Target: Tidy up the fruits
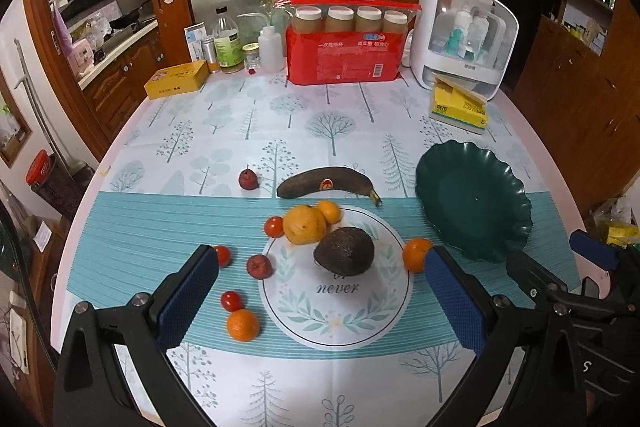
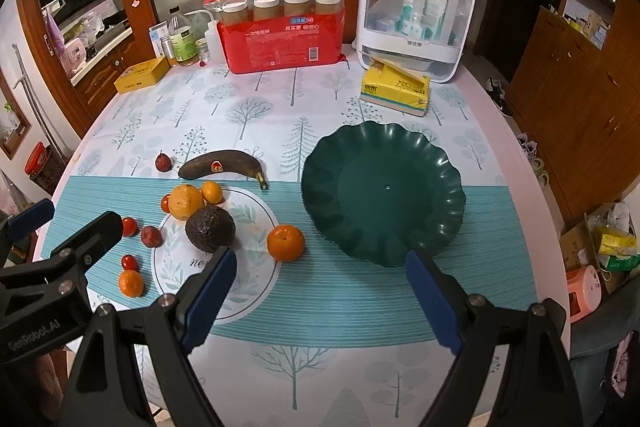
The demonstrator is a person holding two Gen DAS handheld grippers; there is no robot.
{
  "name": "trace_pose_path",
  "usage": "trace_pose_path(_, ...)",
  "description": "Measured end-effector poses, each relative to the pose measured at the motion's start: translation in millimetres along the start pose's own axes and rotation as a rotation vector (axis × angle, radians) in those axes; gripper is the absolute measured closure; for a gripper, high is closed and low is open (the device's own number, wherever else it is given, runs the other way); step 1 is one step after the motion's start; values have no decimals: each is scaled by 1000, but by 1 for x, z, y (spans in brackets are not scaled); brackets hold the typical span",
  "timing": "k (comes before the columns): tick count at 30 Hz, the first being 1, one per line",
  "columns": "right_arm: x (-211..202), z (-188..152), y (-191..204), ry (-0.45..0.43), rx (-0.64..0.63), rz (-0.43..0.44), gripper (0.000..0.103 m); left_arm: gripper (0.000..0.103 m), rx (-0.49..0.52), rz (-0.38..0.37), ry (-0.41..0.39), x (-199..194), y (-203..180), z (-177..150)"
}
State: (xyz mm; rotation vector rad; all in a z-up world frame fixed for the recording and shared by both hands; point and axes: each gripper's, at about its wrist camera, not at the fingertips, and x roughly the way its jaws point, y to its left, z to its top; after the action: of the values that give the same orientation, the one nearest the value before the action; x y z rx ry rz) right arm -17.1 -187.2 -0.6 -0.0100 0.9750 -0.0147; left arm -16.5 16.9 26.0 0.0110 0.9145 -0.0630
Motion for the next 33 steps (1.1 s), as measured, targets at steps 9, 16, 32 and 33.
trace_pose_path(9, -13, 10, 31, -26, -10, -23, 16, 1, -4, -18, -16, -5, 34, 10)
trace_pose_path(16, -21, 10, 60, -35, -52, 2, 16, 1, -19, -21, 2, 2, 65, 10)
trace_pose_path(32, 30, 2, 114, 64, -85, 81, 23, 1, -76, 17, 146, 71, 161, -29)
trace_pose_path(33, 39, -1, 118, 86, -84, 109, 26, 1, -76, 22, 156, 76, 165, -33)
